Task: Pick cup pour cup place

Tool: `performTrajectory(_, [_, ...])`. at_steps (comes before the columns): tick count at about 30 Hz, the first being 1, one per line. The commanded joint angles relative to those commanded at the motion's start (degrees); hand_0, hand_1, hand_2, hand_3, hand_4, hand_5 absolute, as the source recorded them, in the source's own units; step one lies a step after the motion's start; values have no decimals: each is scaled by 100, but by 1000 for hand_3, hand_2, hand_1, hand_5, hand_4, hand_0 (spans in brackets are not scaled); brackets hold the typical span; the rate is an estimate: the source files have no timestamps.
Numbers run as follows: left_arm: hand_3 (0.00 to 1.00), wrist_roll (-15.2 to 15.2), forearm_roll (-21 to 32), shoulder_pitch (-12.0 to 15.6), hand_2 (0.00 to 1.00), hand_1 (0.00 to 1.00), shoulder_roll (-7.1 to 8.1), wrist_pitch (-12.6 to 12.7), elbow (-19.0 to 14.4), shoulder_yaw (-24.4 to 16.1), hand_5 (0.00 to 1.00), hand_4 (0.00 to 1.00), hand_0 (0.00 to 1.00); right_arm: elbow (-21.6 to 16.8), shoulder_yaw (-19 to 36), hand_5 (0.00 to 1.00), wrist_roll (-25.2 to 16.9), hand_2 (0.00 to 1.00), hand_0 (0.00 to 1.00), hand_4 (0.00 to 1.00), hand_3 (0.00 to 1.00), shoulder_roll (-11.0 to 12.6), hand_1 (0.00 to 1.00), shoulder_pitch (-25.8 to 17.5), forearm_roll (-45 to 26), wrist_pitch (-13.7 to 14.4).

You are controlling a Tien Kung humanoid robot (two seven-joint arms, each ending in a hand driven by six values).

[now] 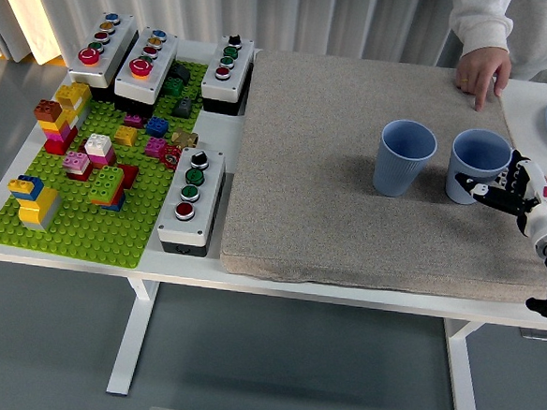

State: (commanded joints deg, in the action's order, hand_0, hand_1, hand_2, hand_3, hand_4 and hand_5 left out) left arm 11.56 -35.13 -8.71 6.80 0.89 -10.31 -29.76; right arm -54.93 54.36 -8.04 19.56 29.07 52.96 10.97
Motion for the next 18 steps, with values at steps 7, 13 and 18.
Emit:
performTrajectory(7, [639,-5,11,-1,853,794,2,1,0,12,927,553,748,29,7,120,4,686,864,691,674,6,781,47,-11,22])
performTrajectory(13, [639,-5,2,-9,853,794,1,1,0,7,928,552,748,20,-4,115,11,687,864,688,673,-2,781,46,-12,17])
performTrajectory(18, [639,-2,-19,-22,852,794,-2,0,0,-12,926,552,748,34,-4,112,14,685,864,686,671,-4,781,34,-8,14])
